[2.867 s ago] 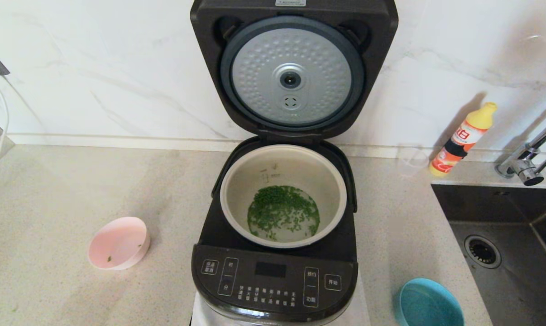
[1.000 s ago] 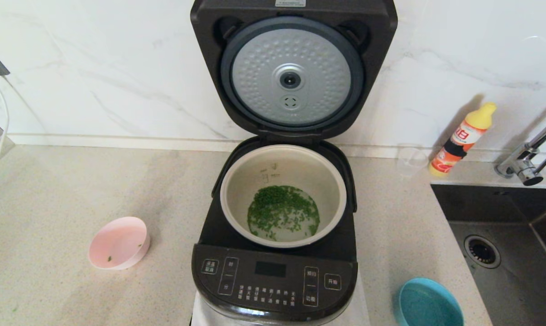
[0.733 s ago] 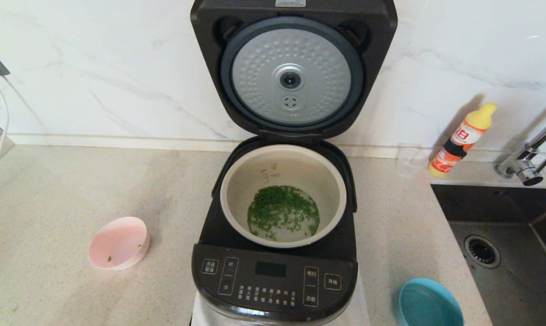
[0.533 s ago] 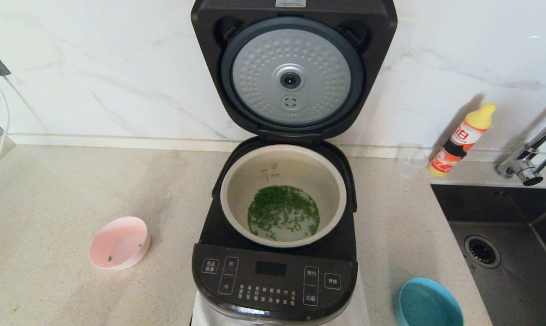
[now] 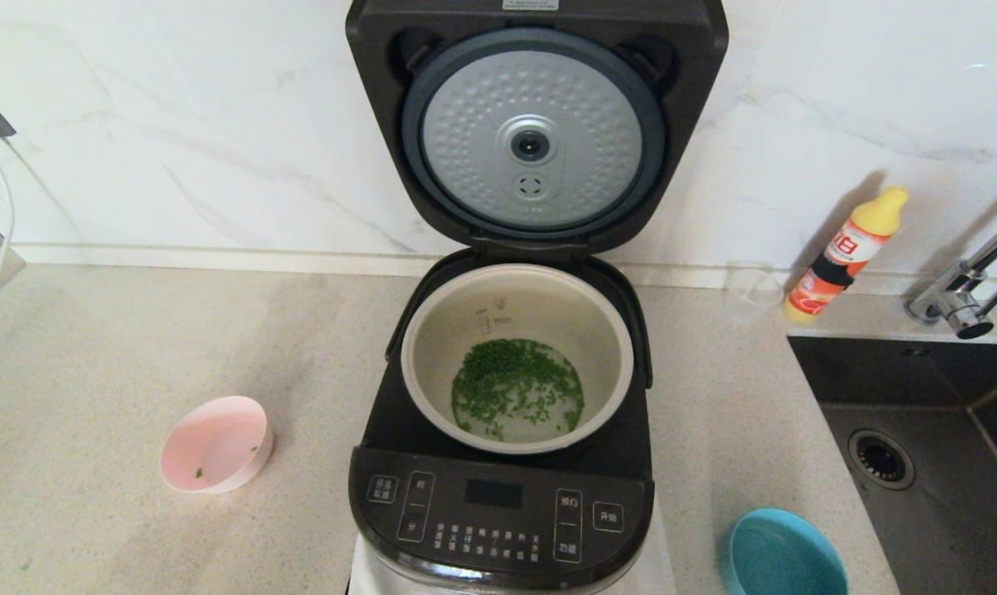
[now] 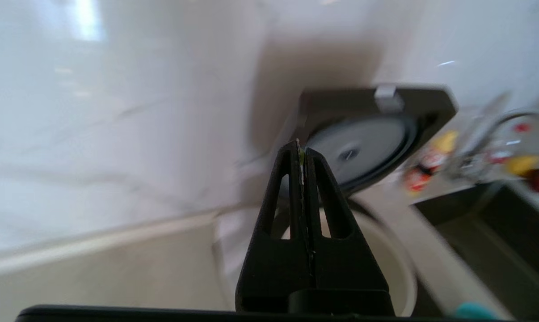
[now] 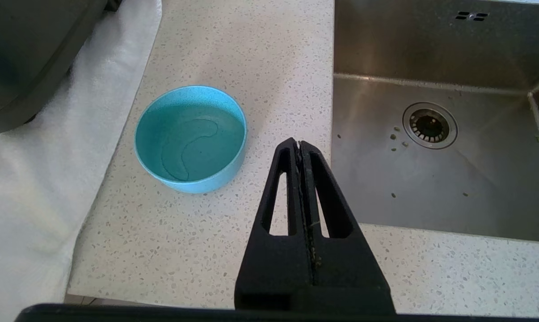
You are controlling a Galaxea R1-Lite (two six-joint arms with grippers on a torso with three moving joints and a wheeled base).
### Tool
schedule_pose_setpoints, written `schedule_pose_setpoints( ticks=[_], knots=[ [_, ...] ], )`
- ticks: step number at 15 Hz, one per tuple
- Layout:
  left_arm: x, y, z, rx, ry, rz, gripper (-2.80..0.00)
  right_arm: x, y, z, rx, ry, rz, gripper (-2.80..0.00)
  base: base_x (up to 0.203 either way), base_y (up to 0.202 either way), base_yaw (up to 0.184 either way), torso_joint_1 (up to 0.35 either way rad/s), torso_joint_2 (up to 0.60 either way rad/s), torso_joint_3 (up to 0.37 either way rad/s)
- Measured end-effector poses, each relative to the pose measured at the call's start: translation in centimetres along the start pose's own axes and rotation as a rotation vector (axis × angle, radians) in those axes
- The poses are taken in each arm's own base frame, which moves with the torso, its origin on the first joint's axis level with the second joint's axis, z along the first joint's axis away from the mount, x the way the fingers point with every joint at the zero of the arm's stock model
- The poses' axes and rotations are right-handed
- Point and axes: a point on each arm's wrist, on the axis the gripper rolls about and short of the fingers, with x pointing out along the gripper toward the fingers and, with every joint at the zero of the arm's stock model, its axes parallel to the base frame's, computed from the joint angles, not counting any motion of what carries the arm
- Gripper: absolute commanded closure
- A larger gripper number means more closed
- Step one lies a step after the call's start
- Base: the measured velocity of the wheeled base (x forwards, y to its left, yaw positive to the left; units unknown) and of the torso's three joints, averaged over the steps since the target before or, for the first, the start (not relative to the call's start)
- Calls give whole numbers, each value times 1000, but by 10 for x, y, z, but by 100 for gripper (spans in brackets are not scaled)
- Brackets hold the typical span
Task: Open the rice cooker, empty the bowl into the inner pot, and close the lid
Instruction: Close the rice cooker
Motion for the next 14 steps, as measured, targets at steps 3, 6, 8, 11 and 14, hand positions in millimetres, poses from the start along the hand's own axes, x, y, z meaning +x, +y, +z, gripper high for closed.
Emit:
schedule_pose_setpoints(
  ticks=[3,6,8,11,14],
  knots=[
    [75,25,-11,-83,4,-112,0,0,0,0,0,0,0,0,0,0,0,0,0,0],
    [135,34,-26,-144,-68,-201,0,0,0,0,0,1,0,0,0,0,0,0,0,0],
    [164,33,-33,-189,-111,-255,0,0,0,0,0,1,0,0,0,0,0,0,0,0],
    [191,28,-45,-203,-144,-300,0,0,0,0,0,0,0,0,0,0,0,0,0,0],
    [210,28,-58,-209,-141,-311,0,0,0,0,0,1,0,0,0,0,0,0,0,0]
  ],
)
